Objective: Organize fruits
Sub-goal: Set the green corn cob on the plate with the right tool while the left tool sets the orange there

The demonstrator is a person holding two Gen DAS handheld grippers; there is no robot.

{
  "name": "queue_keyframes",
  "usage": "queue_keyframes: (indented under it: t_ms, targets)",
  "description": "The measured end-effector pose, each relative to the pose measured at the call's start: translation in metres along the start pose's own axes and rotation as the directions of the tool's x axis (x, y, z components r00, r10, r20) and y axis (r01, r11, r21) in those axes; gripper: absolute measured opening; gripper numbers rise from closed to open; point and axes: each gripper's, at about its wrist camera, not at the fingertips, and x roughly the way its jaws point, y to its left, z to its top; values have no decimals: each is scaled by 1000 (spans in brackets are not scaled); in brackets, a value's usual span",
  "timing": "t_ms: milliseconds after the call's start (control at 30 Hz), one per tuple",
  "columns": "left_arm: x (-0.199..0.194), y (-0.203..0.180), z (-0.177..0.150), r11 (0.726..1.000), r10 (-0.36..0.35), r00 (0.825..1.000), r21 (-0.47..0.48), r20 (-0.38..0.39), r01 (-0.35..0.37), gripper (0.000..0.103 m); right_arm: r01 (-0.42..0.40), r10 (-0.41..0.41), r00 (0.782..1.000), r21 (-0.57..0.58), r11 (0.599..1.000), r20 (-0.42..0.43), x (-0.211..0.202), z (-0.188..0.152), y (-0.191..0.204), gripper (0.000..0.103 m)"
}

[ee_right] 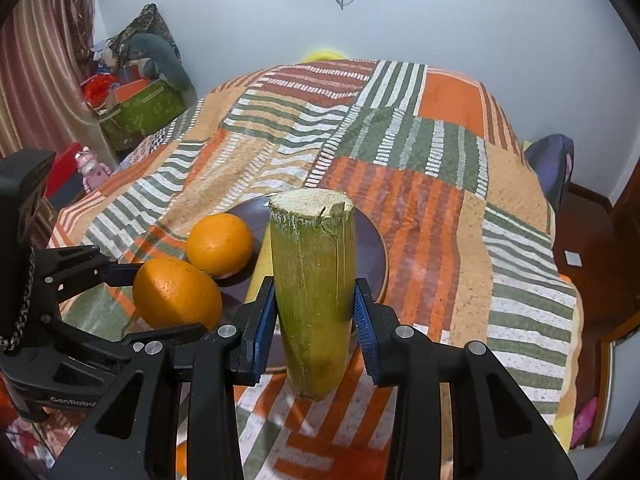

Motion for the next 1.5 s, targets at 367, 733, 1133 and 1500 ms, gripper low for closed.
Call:
queue_keyframes:
  t_ms: [367,733,1133,1500]
  targets:
    - [14,-6,5,999,3,1000,34,-5,-3,69,11,-12,999,-22,1000,-46,33,14,-1,34]
    - [17,-4,5,1000,-13,1000,21,-10,13,70,51,-55,992,-36,998,-116,62,16,-1,34]
    - [2,2,4,999,-43,999,-25,13,43,73,43,-47,989,-31,999,-142,56,11,-2,39]
    - [-64,17,2,998,6,992,-67,127,2,75,50,-49,999,-23,999,14,-21,19,10,59]
